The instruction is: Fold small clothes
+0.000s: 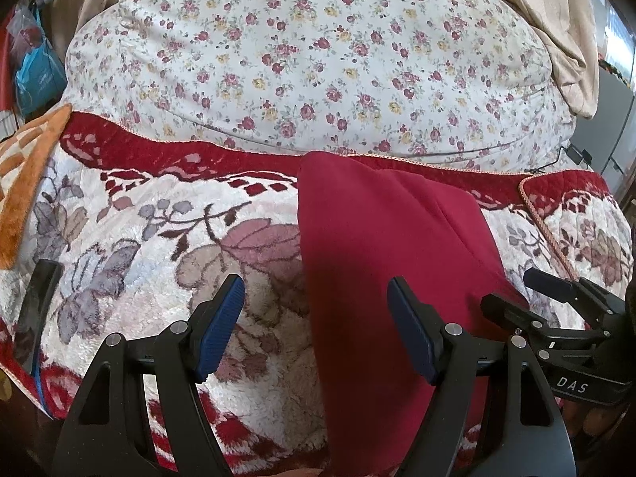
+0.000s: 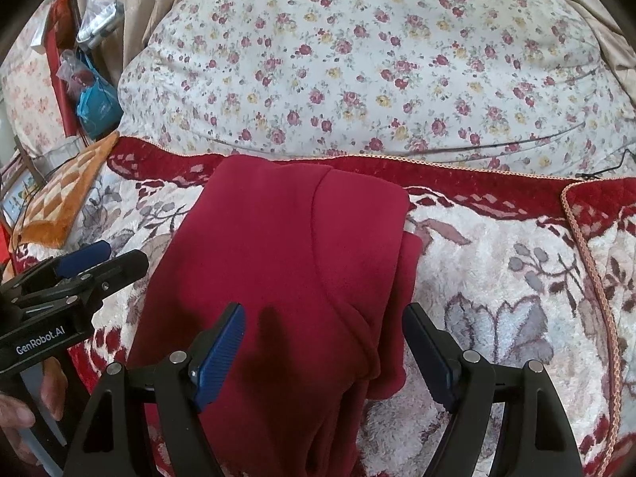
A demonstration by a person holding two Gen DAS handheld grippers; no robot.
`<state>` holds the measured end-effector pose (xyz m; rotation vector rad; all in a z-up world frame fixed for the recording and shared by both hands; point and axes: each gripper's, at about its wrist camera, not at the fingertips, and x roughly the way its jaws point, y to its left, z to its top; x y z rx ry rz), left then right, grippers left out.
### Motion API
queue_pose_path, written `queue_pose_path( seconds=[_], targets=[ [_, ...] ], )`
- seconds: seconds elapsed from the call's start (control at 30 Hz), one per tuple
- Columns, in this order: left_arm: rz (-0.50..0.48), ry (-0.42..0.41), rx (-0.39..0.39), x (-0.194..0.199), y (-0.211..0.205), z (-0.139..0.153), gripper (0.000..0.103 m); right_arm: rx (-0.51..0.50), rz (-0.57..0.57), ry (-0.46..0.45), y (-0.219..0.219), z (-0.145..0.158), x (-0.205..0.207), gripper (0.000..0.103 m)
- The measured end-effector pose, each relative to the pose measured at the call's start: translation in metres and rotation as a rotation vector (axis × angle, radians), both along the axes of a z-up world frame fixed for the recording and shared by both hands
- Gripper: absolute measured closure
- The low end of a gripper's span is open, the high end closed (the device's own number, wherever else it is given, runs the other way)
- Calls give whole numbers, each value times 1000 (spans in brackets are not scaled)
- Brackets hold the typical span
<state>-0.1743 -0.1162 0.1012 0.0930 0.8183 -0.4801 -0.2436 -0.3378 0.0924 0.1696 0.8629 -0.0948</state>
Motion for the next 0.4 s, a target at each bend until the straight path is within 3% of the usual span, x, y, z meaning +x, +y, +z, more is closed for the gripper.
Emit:
queue_pose_path(
  seconds=[0.4],
  targets=[
    [6,16,-28,9,3,-4,28,-1,3,3,0,0,0,24]
  ],
)
